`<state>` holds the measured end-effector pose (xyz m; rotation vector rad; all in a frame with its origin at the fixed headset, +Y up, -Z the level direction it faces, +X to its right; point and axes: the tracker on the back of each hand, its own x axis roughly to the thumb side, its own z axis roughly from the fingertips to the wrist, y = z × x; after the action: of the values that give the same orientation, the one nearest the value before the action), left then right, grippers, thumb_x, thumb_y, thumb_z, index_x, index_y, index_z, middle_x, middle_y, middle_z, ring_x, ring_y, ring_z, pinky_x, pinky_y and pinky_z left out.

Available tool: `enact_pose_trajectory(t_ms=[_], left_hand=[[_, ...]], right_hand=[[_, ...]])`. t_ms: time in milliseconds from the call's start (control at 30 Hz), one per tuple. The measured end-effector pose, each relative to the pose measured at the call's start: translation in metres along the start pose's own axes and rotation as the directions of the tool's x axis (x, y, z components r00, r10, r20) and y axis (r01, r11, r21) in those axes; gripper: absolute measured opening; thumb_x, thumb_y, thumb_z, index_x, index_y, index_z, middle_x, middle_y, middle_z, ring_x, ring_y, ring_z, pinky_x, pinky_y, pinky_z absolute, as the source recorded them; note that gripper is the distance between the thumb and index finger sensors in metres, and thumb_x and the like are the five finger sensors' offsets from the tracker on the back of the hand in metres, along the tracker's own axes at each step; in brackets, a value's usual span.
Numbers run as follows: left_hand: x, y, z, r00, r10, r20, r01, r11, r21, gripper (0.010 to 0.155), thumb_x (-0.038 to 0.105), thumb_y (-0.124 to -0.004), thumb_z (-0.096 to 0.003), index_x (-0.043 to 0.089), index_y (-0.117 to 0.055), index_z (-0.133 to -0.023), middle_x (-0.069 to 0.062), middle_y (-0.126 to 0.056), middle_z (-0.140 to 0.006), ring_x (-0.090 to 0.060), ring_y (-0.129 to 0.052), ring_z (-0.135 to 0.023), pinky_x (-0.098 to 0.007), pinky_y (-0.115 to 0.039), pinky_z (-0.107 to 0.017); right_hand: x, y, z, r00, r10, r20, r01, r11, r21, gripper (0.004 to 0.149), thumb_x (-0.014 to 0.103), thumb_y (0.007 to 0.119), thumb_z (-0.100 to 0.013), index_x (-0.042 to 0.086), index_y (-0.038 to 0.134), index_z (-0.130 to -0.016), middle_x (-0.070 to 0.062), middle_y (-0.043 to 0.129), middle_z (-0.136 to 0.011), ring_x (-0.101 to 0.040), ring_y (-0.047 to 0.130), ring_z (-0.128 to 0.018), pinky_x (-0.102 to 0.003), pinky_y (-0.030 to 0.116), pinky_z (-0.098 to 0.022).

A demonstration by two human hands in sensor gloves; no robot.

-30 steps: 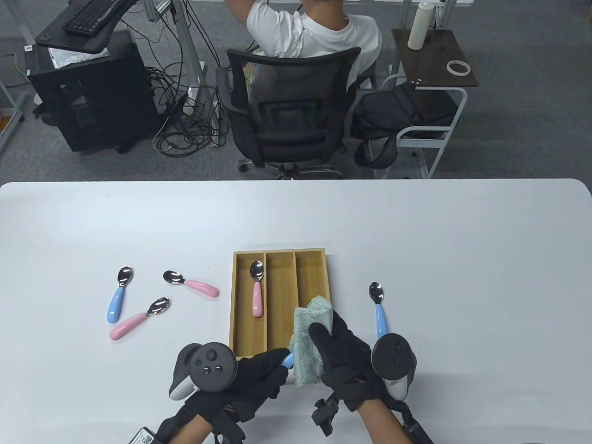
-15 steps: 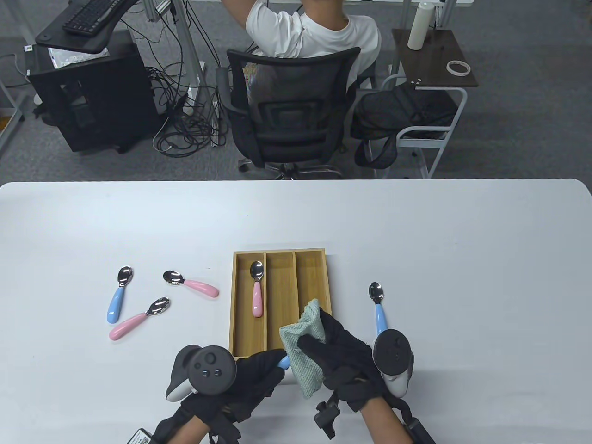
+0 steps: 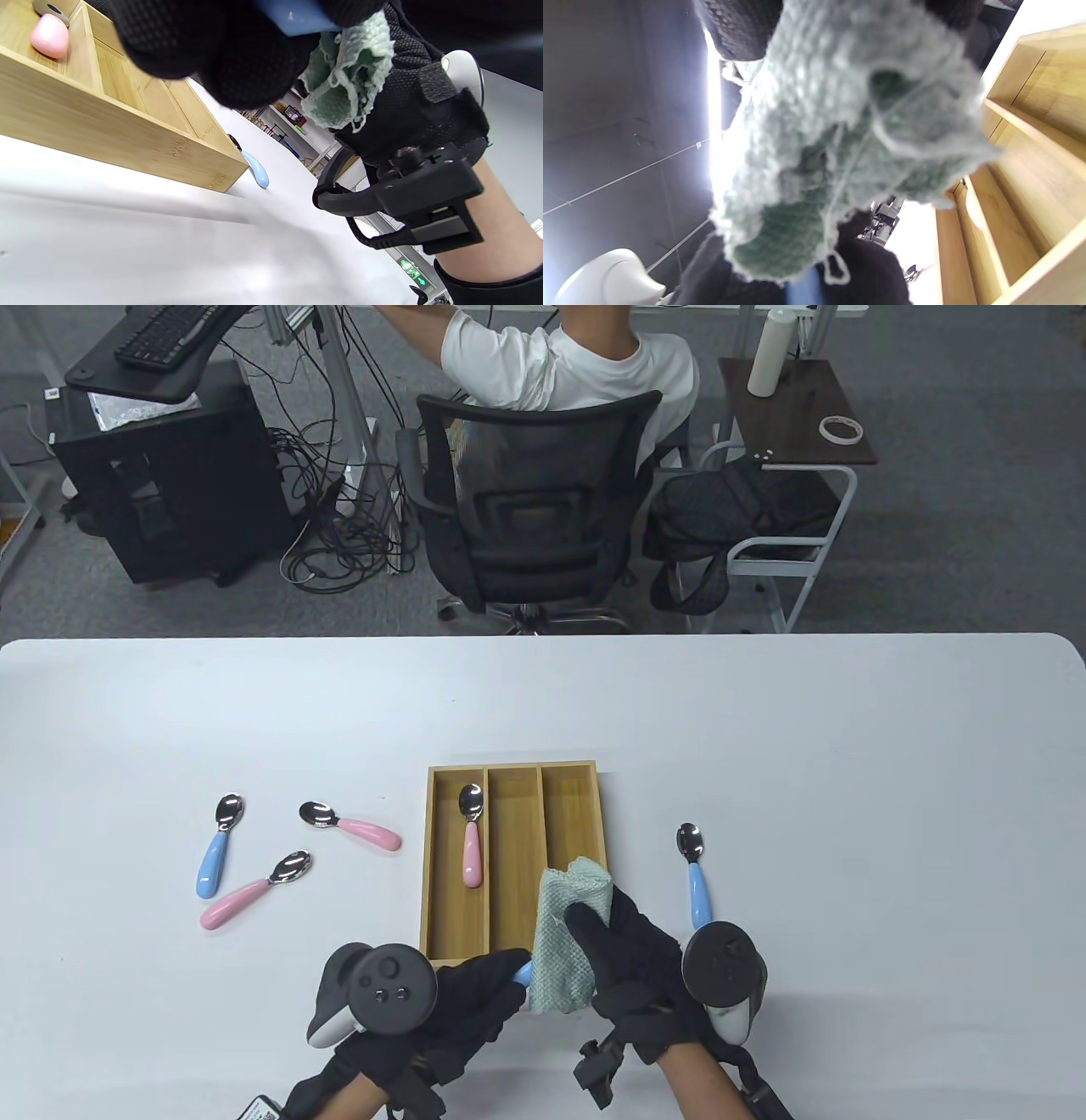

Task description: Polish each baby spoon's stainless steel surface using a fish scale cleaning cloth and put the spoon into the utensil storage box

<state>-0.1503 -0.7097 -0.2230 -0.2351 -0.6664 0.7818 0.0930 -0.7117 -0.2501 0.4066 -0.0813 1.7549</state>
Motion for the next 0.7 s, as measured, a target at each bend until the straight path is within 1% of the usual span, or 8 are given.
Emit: enact_pose_trajectory(t_ms=[67,133,200,333,467,533,567,700], left_hand=[[-0.0019,0.0012,0.0000,1.000,0.013,-0.003,-0.013,1.000,0.005,0.056,0.040,-0.058,-0.0636,0.007,-0.060,-0.109,-0.012,-0.084,-0.090,-0.018,-0.101,-0.054,-0.037,-0.091,-0.039],[-0.0037,0.0016,-0.0001,1.000,-0.006,-0.009,0.006,1.000,0.002,0.056,0.040,-0.058,-0.0636,0.007,-0.060,-0.109,-0.013,-0.083,-0.091,-0.019,-0.101,-0.055,-0.037,-0.091,-0.039],[-0.0053,0.0009,-0.0009,1.000,-0.021,-0.017,0.021,1.000,-0.001,0.056,0.040,-0.058,-0.0635,0.008,-0.060,-0.109,-0.012,-0.083,-0.091,-0.019,-0.101,-0.055,-0.037,-0.091,-0.039],[-0.0046,-0.0026,-0.0019,0.999,-0.032,-0.019,0.032,0.999,-0.017,0.055,0.040,-0.059,-0.0634,0.008,-0.061,-0.109,-0.013,-0.083,-0.091,-0.019,-0.102,-0.054,-0.037,-0.091,-0.039],[-0.0027,-0.0026,-0.0011,0.999,-0.035,-0.009,0.035,0.999,-0.010,0.055,0.040,-0.058,-0.0633,0.009,-0.061,-0.109,-0.013,-0.083,-0.091,-0.019,-0.101,-0.055,-0.037,-0.091,-0.039],[-0.0023,-0.0030,-0.0012,0.999,-0.023,-0.024,0.023,1.000,-0.006,0.055,0.040,-0.058,-0.0634,0.009,-0.061,-0.109,-0.013,-0.083,-0.091,-0.019,-0.101,-0.054,-0.037,-0.091,-0.039],[-0.0021,-0.0032,-0.0013,0.999,-0.025,-0.025,0.025,1.000,-0.006,0.055,0.040,-0.059,-0.0634,0.009,-0.061,-0.109,-0.013,-0.083,-0.091,-0.019,-0.101,-0.054,-0.037,-0.091,-0.039],[-0.0007,-0.0032,-0.0010,0.999,-0.037,-0.030,0.037,0.999,-0.001,0.055,0.040,-0.059,-0.0634,0.009,-0.061,-0.109,-0.013,-0.084,-0.091,-0.018,-0.101,-0.052,-0.036,-0.091,-0.038]], right_hand=[[0.0003,0.0011,-0.0007,0.999,-0.040,-0.001,0.040,0.999,0.037,0.056,0.032,0.070,-0.063,-0.001,0.051,-0.103,-0.015,0.082,-0.090,-0.027,0.102,-0.068,-0.035,0.096,-0.049],[-0.0017,0.0022,-0.0032,0.995,-0.097,-0.025,0.099,0.989,0.112,0.056,0.025,0.071,-0.063,-0.001,0.045,-0.105,-0.017,0.075,-0.095,-0.032,0.097,-0.076,-0.039,0.092,-0.055],[-0.0056,0.0023,-0.0041,0.992,-0.118,-0.043,0.123,0.985,0.122,0.058,0.022,0.073,-0.062,-0.001,0.043,-0.105,-0.017,0.074,-0.097,-0.033,0.095,-0.079,-0.041,0.090,-0.056],[-0.0080,0.0013,-0.0045,0.999,-0.037,-0.036,0.040,0.996,0.076,0.064,0.027,0.086,-0.055,0.002,0.052,-0.103,-0.010,0.081,-0.091,-0.026,0.101,-0.071,-0.036,0.095,-0.052],[-0.0042,-0.0005,-0.0018,0.999,0.046,-0.013,-0.046,0.999,-0.004,0.066,0.038,0.090,-0.051,0.005,0.059,-0.100,-0.006,0.087,-0.084,-0.018,0.106,-0.060,-0.030,0.098,-0.045],[-0.0043,-0.0006,-0.0016,0.996,0.088,-0.010,-0.088,0.996,-0.022,0.066,0.042,0.088,-0.052,0.005,0.061,-0.099,-0.005,0.088,-0.081,-0.015,0.107,-0.056,-0.028,0.098,-0.042],[-0.0049,-0.0008,-0.0013,0.994,0.105,-0.009,-0.105,0.994,-0.029,0.065,0.046,0.084,-0.053,0.005,0.062,-0.098,-0.004,0.089,-0.079,-0.013,0.107,-0.054,-0.027,0.098,-0.041],[-0.0035,-0.0004,-0.0013,0.995,0.099,-0.008,-0.099,0.995,-0.027,0.058,0.046,0.072,-0.059,0.004,0.063,-0.098,-0.005,0.090,-0.079,-0.015,0.107,-0.053,-0.028,0.097,-0.040]])
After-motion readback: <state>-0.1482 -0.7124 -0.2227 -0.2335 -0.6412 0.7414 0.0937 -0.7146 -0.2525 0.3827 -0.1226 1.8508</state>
